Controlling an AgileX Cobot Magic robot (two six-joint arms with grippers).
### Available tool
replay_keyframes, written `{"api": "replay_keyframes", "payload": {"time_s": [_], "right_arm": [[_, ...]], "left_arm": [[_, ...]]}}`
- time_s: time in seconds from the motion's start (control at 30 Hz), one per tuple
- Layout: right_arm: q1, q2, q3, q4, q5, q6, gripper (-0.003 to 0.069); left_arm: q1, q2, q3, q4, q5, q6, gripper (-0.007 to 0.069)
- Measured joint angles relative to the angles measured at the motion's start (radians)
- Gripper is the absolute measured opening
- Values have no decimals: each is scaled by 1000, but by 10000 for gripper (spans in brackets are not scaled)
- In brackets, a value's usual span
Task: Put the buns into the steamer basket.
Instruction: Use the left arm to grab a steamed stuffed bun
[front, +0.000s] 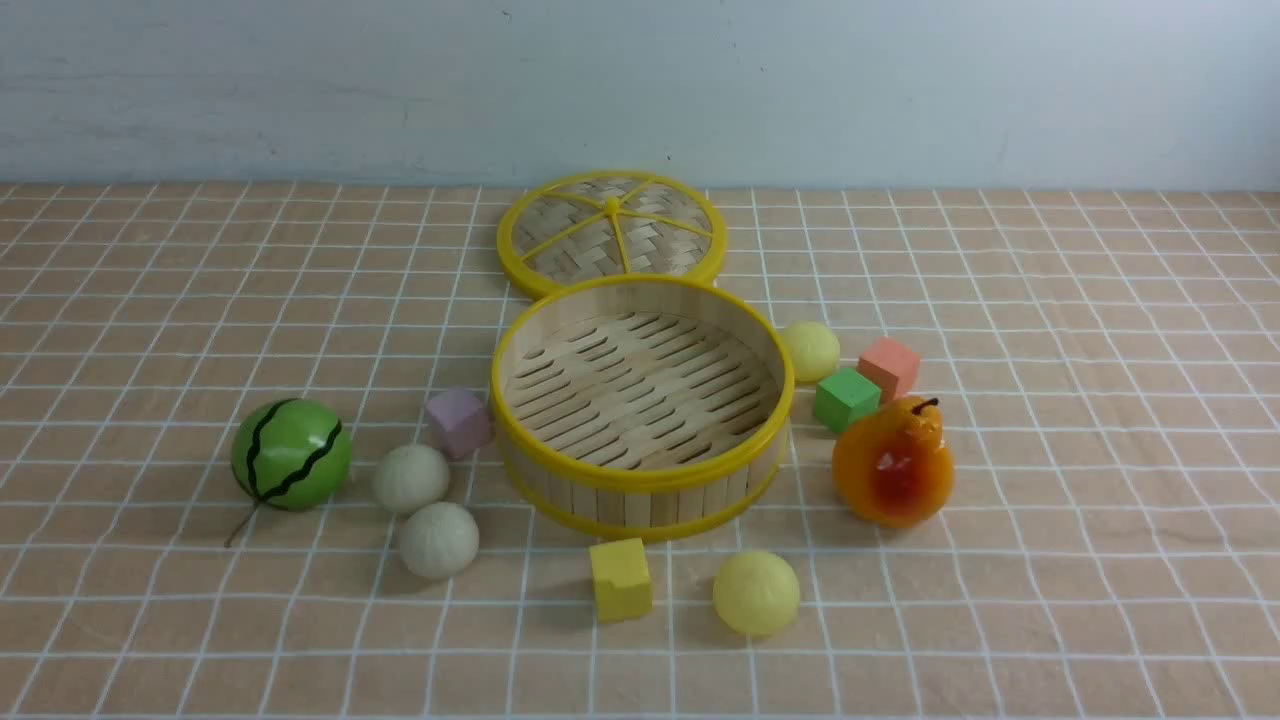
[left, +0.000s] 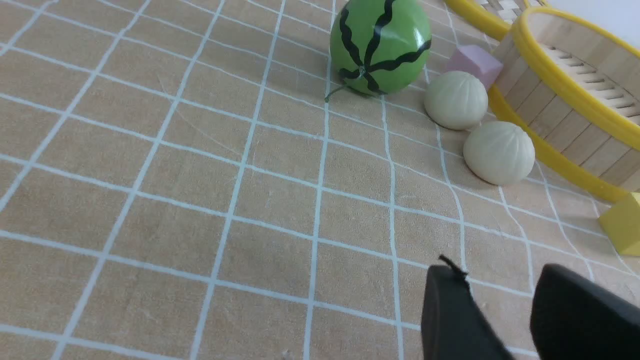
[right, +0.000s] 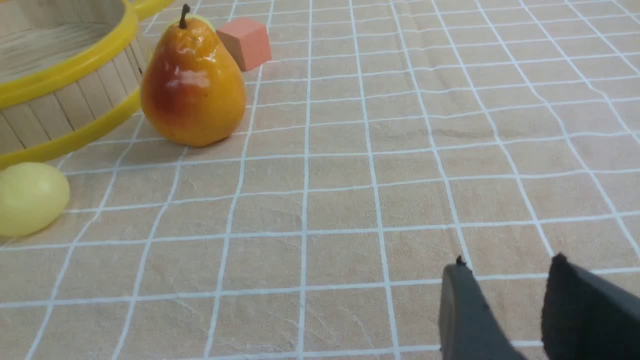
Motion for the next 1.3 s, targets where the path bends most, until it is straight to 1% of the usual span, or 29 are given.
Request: {"api": "replay_keyframes", "payload": {"time_s": [0.63,0.7,0.73,0.83,0.87,0.93,1.03,1.1,1.17,1.23,1.3], "right_arm": [[0,0,0,0,0,0,239],[0,0,0,0,0,0,239],[0,0,0,0,0,0,239],[0,0,0,0,0,0,239],[0,0,0,0,0,0,239],[0,0,0,0,0,0,239],[0,0,0,0,0,0,239],[0,0,0,0,-1,0,239],[0,0,0,0,-1,0,239],[0,0,0,0,-1,0,239],[0,0,0,0,-1,0,239]], "left_arm": [[0,0,0,-11,-19,-7,238],[0,0,0,-92,-83,-44,238],[0,0,0,-111,-97,-54,238],[0,0,0,-292,-237,-133,238],[0,0,0,-292,-237,-135,238],[0,0,0,-387,-333,-150,238],[0,0,-1,-473,-403,-160,227],[0,0,-12,-488,-394,-161,216],[-8,0,-92,-476,-299,-126,175],[-26,8,-203,-428,-176,-44,136],[-45,67,-333,-379,-24,34,97]]}}
